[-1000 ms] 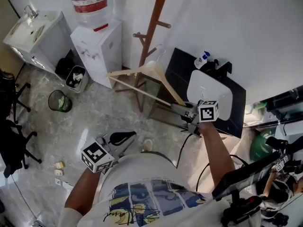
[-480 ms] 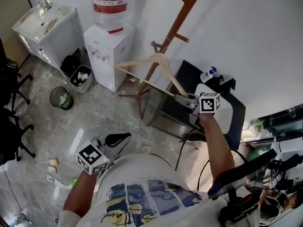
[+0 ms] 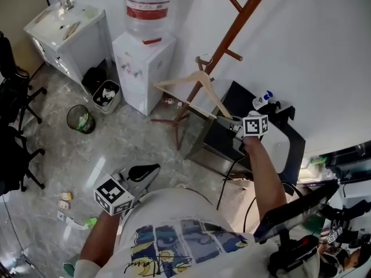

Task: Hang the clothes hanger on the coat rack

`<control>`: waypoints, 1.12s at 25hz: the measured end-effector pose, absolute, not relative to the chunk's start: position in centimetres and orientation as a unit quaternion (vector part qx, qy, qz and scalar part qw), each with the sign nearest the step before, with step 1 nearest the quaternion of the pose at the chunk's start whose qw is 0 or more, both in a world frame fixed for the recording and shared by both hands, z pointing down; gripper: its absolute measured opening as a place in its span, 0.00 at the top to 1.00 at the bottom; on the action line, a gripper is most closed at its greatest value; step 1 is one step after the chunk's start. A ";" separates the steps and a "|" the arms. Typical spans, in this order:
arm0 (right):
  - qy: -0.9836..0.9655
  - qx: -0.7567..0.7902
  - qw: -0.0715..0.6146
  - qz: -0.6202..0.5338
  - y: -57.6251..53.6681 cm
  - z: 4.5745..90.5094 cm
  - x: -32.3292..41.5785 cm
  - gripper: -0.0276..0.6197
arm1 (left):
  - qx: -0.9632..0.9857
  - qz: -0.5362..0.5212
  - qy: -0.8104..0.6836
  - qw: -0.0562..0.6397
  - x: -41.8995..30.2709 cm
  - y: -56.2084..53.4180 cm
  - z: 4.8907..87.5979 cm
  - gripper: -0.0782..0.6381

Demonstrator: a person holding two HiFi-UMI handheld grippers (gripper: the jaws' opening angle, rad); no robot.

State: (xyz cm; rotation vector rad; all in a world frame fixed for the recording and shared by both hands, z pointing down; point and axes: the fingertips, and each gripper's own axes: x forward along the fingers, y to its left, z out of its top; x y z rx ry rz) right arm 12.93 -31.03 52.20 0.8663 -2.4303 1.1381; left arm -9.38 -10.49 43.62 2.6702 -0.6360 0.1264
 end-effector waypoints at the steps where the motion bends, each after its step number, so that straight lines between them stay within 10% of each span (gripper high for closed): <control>1: -0.850 0.305 0.161 0.399 -31.2 52.6 12.9 0.91 | 0.952 0.046 -0.229 0.197 -9.4 -10.6 43.6 0.89; 28: -0.863 0.353 0.144 0.331 -34.4 61.5 15.2 0.90 | 0.940 0.083 -0.239 0.230 -5.8 -11.8 44.4 0.89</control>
